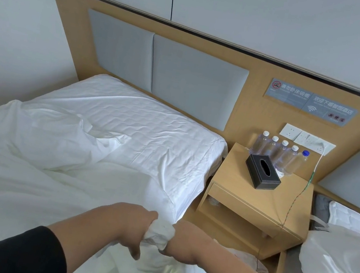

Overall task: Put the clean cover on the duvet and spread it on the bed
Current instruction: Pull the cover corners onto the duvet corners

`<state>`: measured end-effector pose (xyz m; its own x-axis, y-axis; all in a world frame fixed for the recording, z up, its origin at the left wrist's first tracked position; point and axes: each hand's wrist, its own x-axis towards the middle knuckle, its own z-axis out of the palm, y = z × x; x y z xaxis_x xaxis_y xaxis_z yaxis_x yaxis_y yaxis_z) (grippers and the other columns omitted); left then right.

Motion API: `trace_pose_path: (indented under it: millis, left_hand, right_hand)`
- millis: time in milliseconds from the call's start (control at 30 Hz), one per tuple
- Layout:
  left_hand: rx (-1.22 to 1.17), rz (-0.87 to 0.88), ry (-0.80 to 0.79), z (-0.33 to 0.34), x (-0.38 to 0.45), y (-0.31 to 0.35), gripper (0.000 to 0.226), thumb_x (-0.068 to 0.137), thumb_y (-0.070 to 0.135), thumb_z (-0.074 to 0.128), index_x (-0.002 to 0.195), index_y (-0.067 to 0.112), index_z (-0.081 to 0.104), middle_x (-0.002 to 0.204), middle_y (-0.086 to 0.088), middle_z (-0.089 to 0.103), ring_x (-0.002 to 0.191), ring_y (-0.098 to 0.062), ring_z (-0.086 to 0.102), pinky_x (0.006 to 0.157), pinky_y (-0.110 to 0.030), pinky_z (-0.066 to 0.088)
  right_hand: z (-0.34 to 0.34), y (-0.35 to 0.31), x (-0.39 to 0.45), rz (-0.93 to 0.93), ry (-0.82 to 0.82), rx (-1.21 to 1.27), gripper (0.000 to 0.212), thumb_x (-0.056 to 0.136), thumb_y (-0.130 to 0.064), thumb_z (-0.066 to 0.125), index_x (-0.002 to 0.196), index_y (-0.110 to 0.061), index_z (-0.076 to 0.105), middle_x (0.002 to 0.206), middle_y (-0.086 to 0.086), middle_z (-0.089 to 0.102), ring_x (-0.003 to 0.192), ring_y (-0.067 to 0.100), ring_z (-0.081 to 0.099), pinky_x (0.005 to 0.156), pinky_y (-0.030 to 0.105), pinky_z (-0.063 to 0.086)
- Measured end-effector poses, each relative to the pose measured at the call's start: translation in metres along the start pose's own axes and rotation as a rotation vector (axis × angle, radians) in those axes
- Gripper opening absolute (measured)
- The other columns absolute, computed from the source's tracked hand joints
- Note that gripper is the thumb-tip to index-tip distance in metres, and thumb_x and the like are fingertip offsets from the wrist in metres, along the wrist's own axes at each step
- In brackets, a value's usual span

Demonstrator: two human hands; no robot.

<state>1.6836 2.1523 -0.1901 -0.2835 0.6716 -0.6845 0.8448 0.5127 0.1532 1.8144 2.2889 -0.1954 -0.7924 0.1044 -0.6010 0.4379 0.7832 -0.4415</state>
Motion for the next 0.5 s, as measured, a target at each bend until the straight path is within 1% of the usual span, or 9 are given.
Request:
trace_pose_path:
  millis: [67, 100, 133, 200, 267, 333, 400, 467, 500]
  left_hand:
    - [0.086, 0.026, 0.155, 0.004, 0.0, 0.0, 0.061, 0.073, 0.041, 0.08, 0.115, 0.032, 0.036, 0.087, 0.011, 0.047, 0.079, -0.017, 0.054, 0.056, -0.032, 0.037]
    - [0.092, 0.049, 0.236, 0.006, -0.001, -0.001, 0.055, 0.077, 0.036, 0.075, 0.114, 0.033, 0.035, 0.089, 0.011, 0.047, 0.077, -0.017, 0.054, 0.056, -0.034, 0.04]
    - [0.084, 0.074, 0.319, 0.007, -0.001, -0.003, 0.049, 0.08, 0.032, 0.069, 0.116, 0.033, 0.035, 0.089, 0.01, 0.046, 0.075, -0.017, 0.053, 0.058, -0.036, 0.043]
    - [0.035, 0.108, 0.45, 0.008, -0.002, -0.008, 0.042, 0.085, 0.033, 0.058, 0.122, 0.035, 0.037, 0.085, 0.011, 0.046, 0.075, -0.017, 0.052, 0.062, -0.038, 0.045]
    - [-0.041, 0.134, 0.48, 0.005, -0.004, -0.012, 0.04, 0.085, 0.039, 0.055, 0.123, 0.039, 0.041, 0.082, 0.009, 0.049, 0.077, -0.018, 0.054, 0.065, -0.037, 0.047]
    - [-0.076, 0.181, 0.429, 0.001, -0.008, -0.017, 0.035, 0.085, 0.037, 0.056, 0.119, 0.038, 0.046, 0.085, 0.008, 0.057, 0.079, -0.017, 0.057, 0.067, -0.037, 0.047]
    - [-0.087, 0.203, 0.331, -0.003, -0.011, -0.022, 0.032, 0.084, 0.031, 0.057, 0.115, 0.037, 0.05, 0.085, 0.013, 0.058, 0.08, -0.011, 0.054, 0.065, -0.03, 0.041]
    - [-0.122, 0.184, 0.192, -0.006, -0.015, -0.023, 0.029, 0.081, 0.026, 0.057, 0.108, 0.036, 0.055, 0.087, 0.017, 0.057, 0.084, -0.009, 0.054, 0.065, -0.025, 0.037]
    - [-0.133, 0.169, 0.123, -0.006, -0.015, -0.022, 0.028, 0.08, 0.023, 0.057, 0.106, 0.033, 0.056, 0.09, 0.016, 0.058, 0.088, -0.011, 0.056, 0.067, -0.025, 0.039]
  right_hand:
    - [0.001, 0.003, -0.007, -0.019, -0.028, 0.327, 0.022, 0.086, -0.037, 0.069, 0.072, -0.026, 0.056, 0.073, -0.008, 0.052, 0.071, 0.015, 0.046, 0.066, 0.029, 0.037]
    - [0.003, 0.002, -0.012, -0.026, -0.029, 0.496, 0.014, 0.081, -0.037, 0.074, 0.078, -0.028, 0.062, 0.076, -0.011, 0.059, 0.073, 0.013, 0.051, 0.07, 0.028, 0.041]
    - [0.005, 0.003, -0.015, -0.04, -0.038, 0.682, 0.016, 0.076, -0.036, 0.077, 0.088, -0.029, 0.069, 0.086, -0.011, 0.068, 0.081, 0.014, 0.061, 0.078, 0.028, 0.047]
    - [0.008, 0.006, -0.016, -0.074, -0.091, 1.019, 0.043, 0.07, -0.027, 0.08, 0.111, -0.018, 0.073, 0.114, 0.007, 0.075, 0.111, 0.026, 0.069, 0.101, 0.038, 0.052]
    - [0.007, 0.005, -0.017, -0.111, -0.161, 1.182, 0.055, 0.07, -0.014, 0.077, 0.123, -0.003, 0.068, 0.122, 0.02, 0.069, 0.117, 0.036, 0.065, 0.108, 0.048, 0.048]
    - [0.006, 0.003, -0.018, -0.139, -0.241, 1.193, 0.059, 0.069, -0.008, 0.075, 0.126, 0.002, 0.065, 0.12, 0.022, 0.067, 0.115, 0.037, 0.063, 0.108, 0.049, 0.047]
    - [0.002, 0.002, -0.02, -0.145, -0.305, 1.123, 0.059, 0.07, -0.004, 0.075, 0.128, 0.0, 0.065, 0.122, 0.02, 0.066, 0.12, 0.038, 0.062, 0.109, 0.047, 0.046]
    - [-0.006, 0.0, -0.021, -0.136, -0.284, 0.902, 0.056, 0.071, -0.007, 0.079, 0.126, -0.009, 0.068, 0.124, 0.012, 0.069, 0.122, 0.034, 0.063, 0.108, 0.044, 0.048]
    - [-0.009, 0.0, -0.021, -0.138, -0.237, 0.699, 0.054, 0.071, -0.015, 0.083, 0.123, -0.016, 0.068, 0.123, 0.006, 0.071, 0.118, 0.029, 0.064, 0.106, 0.042, 0.049]
